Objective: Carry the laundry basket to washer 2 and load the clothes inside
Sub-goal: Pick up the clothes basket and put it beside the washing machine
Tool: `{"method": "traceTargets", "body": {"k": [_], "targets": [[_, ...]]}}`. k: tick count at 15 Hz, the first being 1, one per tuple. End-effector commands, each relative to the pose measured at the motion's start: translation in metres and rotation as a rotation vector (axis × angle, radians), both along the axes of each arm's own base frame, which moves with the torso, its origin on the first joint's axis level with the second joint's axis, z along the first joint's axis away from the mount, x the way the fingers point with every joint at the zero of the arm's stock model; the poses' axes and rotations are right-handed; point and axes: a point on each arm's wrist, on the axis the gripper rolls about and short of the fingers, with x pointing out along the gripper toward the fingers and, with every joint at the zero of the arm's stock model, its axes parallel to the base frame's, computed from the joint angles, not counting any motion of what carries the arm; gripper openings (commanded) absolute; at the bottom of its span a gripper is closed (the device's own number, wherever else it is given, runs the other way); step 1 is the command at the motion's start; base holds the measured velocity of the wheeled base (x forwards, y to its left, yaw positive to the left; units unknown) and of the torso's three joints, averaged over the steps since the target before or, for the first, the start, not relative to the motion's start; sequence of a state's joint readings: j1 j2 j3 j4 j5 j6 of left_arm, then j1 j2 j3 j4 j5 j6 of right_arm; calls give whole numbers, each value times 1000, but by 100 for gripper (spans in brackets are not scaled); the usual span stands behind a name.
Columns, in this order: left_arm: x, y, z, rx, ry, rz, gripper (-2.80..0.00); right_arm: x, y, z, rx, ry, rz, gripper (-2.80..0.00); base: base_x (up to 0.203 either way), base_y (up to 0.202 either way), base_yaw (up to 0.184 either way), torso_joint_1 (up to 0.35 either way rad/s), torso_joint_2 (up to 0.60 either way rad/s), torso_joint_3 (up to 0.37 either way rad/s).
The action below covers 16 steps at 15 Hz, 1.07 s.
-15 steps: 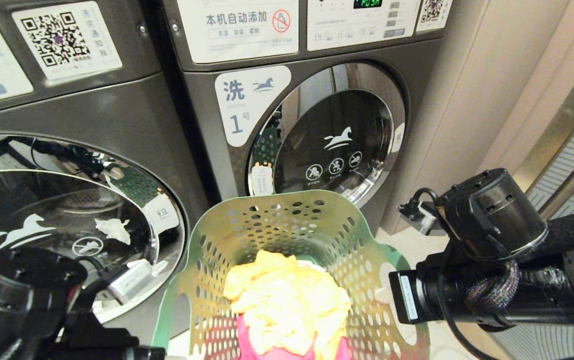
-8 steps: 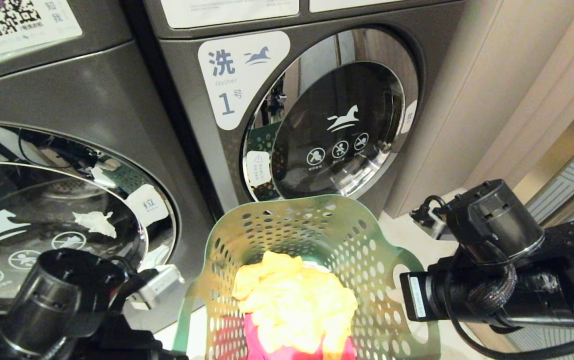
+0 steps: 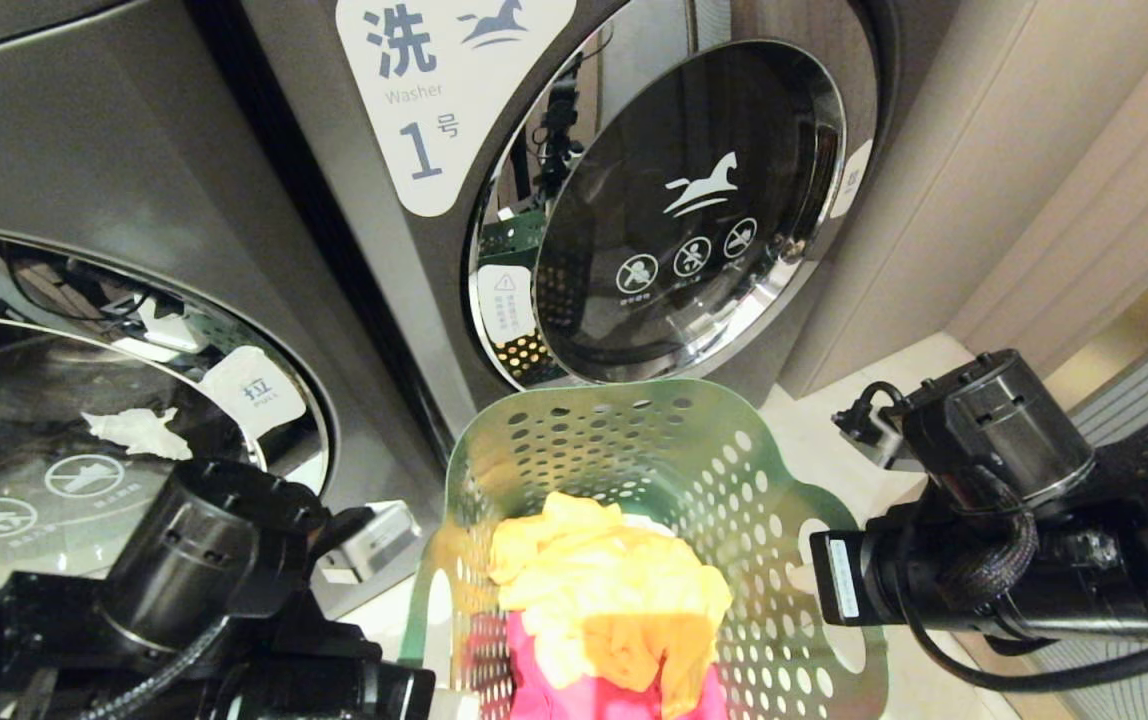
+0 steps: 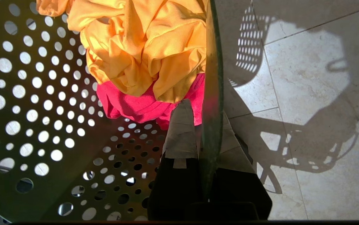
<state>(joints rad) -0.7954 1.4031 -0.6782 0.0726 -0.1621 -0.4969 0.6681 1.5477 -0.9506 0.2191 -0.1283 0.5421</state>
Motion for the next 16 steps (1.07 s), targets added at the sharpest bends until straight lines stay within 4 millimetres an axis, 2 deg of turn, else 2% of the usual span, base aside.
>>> {"method": "traceTargets", "body": {"k": [1, 10, 16], "targets": [[2, -7, -1, 5, 8, -17, -280, 1, -3, 4, 9, -11, -13, -280, 0, 0, 0, -2, 0, -190], [6, -46, 0, 13, 9, -109, -280, 13, -29, 10, -12, -50, -119, -280, 0, 0, 0, 2, 3, -195], [12, -68, 5, 1, -5, -144, -280, 24, -40, 22, 3, -93, -181, -280, 0, 0, 0, 2, 4, -199]]}}
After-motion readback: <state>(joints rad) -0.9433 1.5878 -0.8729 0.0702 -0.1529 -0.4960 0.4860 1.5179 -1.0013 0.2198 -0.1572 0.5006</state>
